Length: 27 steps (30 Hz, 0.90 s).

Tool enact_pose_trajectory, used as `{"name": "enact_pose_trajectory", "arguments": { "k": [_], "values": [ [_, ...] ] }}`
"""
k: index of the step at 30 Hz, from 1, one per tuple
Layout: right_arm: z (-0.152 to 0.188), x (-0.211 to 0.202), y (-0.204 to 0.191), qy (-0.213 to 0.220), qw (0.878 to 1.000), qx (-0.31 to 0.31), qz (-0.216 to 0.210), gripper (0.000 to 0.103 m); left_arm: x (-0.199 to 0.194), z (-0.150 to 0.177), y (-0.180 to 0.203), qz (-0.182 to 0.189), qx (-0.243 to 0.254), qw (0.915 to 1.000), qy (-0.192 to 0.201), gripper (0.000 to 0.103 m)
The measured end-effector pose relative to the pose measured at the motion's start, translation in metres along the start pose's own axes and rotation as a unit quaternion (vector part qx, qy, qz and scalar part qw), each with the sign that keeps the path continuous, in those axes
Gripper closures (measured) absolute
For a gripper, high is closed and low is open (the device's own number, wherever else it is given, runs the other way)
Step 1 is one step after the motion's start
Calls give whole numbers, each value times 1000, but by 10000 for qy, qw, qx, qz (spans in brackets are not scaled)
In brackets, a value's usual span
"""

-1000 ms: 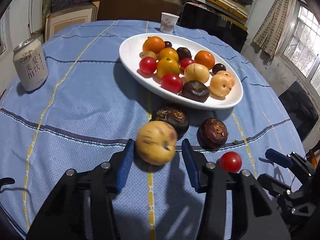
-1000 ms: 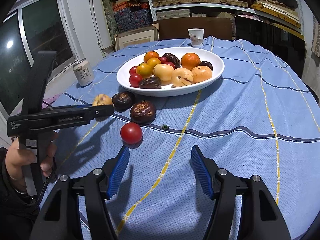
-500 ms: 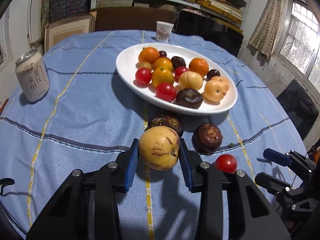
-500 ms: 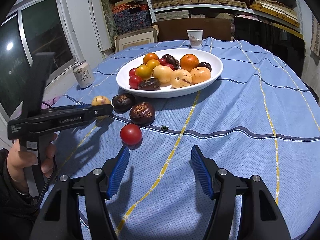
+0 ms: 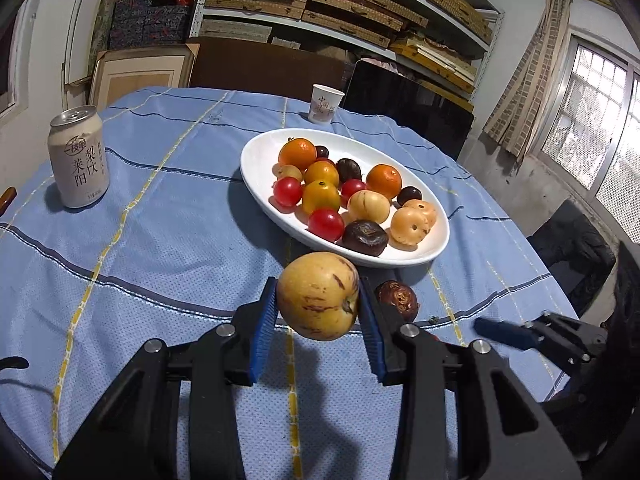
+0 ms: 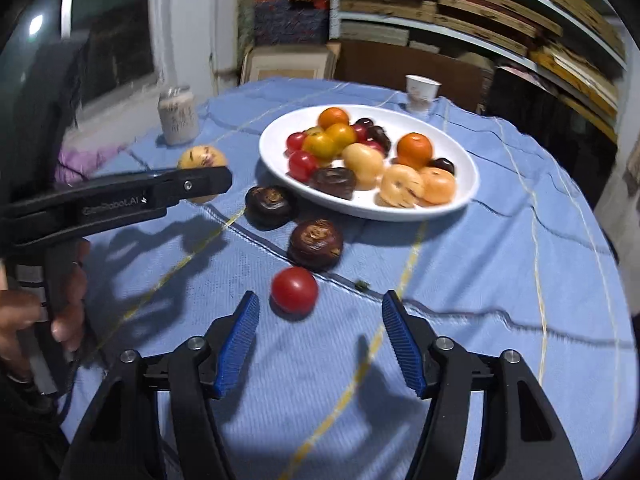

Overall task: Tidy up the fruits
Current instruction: 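Grasp the pale yellow-pink fruit with left while right grasps a red tomato, then place pale fruit on plate with left while right places red tomato there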

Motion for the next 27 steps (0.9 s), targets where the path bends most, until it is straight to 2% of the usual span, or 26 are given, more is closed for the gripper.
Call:
{"name": "enact_pose_trajectory", "arguments": {
  "k": [1, 2, 4, 7, 10, 17, 27],
  "values": [
    [-4, 7, -1, -100, 9999, -9, -56, 61, 0, 0, 0, 13, -15, 10000, -12, 65],
    [-6, 11, -1, -138, 9999, -21, -33, 64, 0, 0, -2, 18, -25, 10000, -18, 65],
    [-10, 19, -2, -232, 9997, -25, 22, 64, 0, 0, -3, 45, -45, 10000, -23, 65],
    [-8, 29, 0, -375, 9991, 138, -135, 64, 1, 0, -4, 73, -61, 9999, -68, 65],
    [-6, 30, -3, -328, 9992, 105, -199, 74, 4, 0, -4, 83, -88, 9998, -129, 65],
    [-2, 17, 10, -66, 9988, 425, -232, 75, 7, 0, -4, 111, -114, 9998, -152, 65],
    [9, 9, 18, 3, 9986, 491, -189, 75, 9, 2, -2, 40, -63, 9998, -170, 65]
  ]
}}
Point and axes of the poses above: each gripper's, at about its wrist camera, not at the fingertips, and x roughly the way its jaws point, y to its right, z to its underside, the point moved 3 cm from there along x, roughly the way its jaws point, and after that the axes turned 10 degrees about -x, right-handed, at the moved point
